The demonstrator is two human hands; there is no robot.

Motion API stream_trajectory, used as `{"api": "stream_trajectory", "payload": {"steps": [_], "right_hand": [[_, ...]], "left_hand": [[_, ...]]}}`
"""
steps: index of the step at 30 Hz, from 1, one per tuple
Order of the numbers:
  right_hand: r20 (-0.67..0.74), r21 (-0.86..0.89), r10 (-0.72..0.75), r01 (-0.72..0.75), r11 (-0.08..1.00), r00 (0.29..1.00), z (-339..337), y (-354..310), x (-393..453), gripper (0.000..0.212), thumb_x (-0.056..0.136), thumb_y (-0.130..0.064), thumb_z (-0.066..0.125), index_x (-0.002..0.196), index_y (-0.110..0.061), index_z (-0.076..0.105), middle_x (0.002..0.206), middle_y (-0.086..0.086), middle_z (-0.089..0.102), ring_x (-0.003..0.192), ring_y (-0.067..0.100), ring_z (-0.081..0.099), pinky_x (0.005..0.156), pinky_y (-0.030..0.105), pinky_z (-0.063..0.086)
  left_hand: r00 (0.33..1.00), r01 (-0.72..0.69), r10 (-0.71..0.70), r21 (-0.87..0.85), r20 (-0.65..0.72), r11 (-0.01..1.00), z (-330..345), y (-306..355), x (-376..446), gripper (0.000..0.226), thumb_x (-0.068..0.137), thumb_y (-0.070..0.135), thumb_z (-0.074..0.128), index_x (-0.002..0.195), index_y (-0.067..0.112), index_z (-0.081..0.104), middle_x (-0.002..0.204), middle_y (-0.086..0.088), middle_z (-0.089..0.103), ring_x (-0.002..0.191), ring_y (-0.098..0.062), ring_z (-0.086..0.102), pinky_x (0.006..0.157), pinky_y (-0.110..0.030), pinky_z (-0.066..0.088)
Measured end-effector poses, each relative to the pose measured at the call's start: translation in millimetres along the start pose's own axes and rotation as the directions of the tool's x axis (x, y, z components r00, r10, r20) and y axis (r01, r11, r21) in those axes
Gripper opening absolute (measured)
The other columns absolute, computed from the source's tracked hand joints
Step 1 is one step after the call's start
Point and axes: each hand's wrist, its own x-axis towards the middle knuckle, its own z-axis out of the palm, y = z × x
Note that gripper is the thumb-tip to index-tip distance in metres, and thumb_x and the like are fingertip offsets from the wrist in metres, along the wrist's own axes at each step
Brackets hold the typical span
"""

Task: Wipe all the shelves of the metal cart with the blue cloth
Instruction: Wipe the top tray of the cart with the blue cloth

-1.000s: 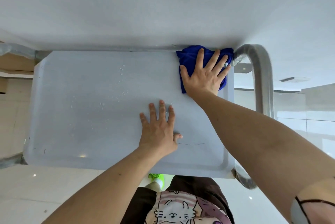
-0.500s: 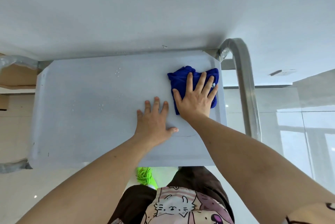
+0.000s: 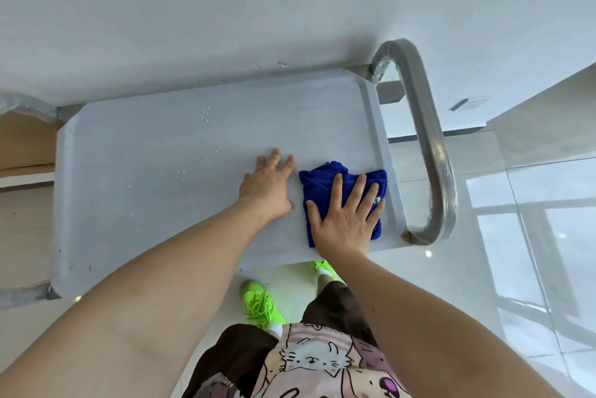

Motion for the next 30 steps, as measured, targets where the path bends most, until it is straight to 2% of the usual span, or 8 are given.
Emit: {"api": "stream_trajectory", "payload": {"steps": [5,11,14,18,21,23,27,30], "right_hand": [[0.050,-0.003,0.049,-0.049,0.999,0.998,6.5,-5.7,-33.6,0.083,0.095,-0.074,0.017,0.160,-0.023,0.009,0.165,0.024,0.007,0.151,0.046,-0.005,0.119,0.063,-0.002],[0.064,0.005,0.045,-0.045,0.999,0.997,11.8,-22.1,-79.0,0.084,0.096,-0.073,0.019,0.160,-0.020,0.015,0.164,0.026,0.014,0.150,0.048,0.001,0.119,0.065,0.004],[0.071,0.002,0.023,-0.023,1.000,0.997,16.3,-33.1,-102.5,0.081,0.097,-0.071,0.021,0.159,-0.019,0.016,0.163,0.026,0.017,0.150,0.048,0.003,0.118,0.067,0.007],[0.094,-0.013,-0.052,0.053,0.999,0.994,16.4,-45.1,-113.7,0.077,0.097,-0.070,0.022,0.159,-0.024,0.018,0.162,0.025,0.019,0.150,0.049,0.004,0.117,0.069,0.008],[0.089,-0.036,-0.130,0.133,0.990,0.988,14.4,-50.1,-106.3,0.077,0.096,-0.071,0.027,0.158,-0.024,0.023,0.160,0.030,0.021,0.149,0.052,0.008,0.117,0.070,0.006],[0.086,-0.060,-0.158,0.164,0.985,0.984,13.8,-52.7,-99.0,0.081,0.095,-0.071,0.029,0.157,-0.019,0.026,0.158,0.036,0.018,0.147,0.056,0.008,0.116,0.071,0.005],[0.070,-0.089,-0.192,0.198,0.976,0.979,13.8,-56.1,-82.9,0.085,0.094,-0.072,0.028,0.157,-0.014,0.025,0.156,0.041,0.016,0.145,0.059,0.008,0.115,0.071,0.003],[0.054,-0.085,-0.173,0.177,0.981,0.984,15.6,-61.9,-72.8,0.085,0.092,-0.072,0.031,0.157,-0.018,0.026,0.157,0.039,0.016,0.145,0.058,0.008,0.116,0.071,0.004]], "left_hand": [[1.000,-0.010,0.010,0.004,0.008,1.000,1.1,-2.9,-0.6,0.100,0.080,0.046,0.069,0.152,0.037,0.001,0.163,0.006,-0.011,0.149,-0.028,0.002,0.105,-0.050,0.038],[0.999,-0.013,0.013,0.001,0.034,1.000,-6.2,0.4,-0.9,0.099,0.079,0.026,0.067,0.153,0.034,0.002,0.163,0.002,-0.009,0.149,-0.030,0.004,0.106,-0.048,0.040],[0.997,-0.015,0.017,-0.026,0.071,1.000,-10.2,1.4,-2.3,0.103,0.079,0.026,0.071,0.154,0.033,0.001,0.163,0.000,-0.011,0.149,-0.030,-0.001,0.112,-0.050,0.033],[0.994,-0.052,0.065,-0.139,0.089,0.989,-13.1,-9.1,-4.0,0.094,0.083,0.012,0.065,0.154,0.032,0.008,0.164,0.003,-0.010,0.150,-0.025,-0.004,0.118,-0.044,0.025],[0.991,-0.112,0.124,-0.218,0.042,0.969,-15.5,-26.4,-7.8,0.085,0.084,0.011,0.064,0.154,0.027,0.019,0.164,0.003,-0.001,0.150,-0.019,0.004,0.118,-0.030,0.019],[0.989,-0.149,0.147,-0.243,-0.026,0.959,-15.0,-39.3,-13.4,0.078,0.085,0.014,0.065,0.152,0.025,0.026,0.164,0.001,0.008,0.149,-0.016,0.012,0.116,-0.026,0.017],[0.981,-0.157,0.124,-0.239,-0.150,0.958,-8.4,-67.7,-27.5,0.068,0.089,0.020,0.065,0.149,0.021,0.035,0.162,-0.002,0.019,0.148,-0.020,0.015,0.116,-0.029,0.017],[0.985,-0.121,0.094,-0.190,-0.145,0.974,-4.6,-86.3,-36.6,0.069,0.089,0.025,0.065,0.150,0.023,0.032,0.162,-0.002,0.017,0.149,-0.025,0.010,0.117,-0.035,0.018]]}}
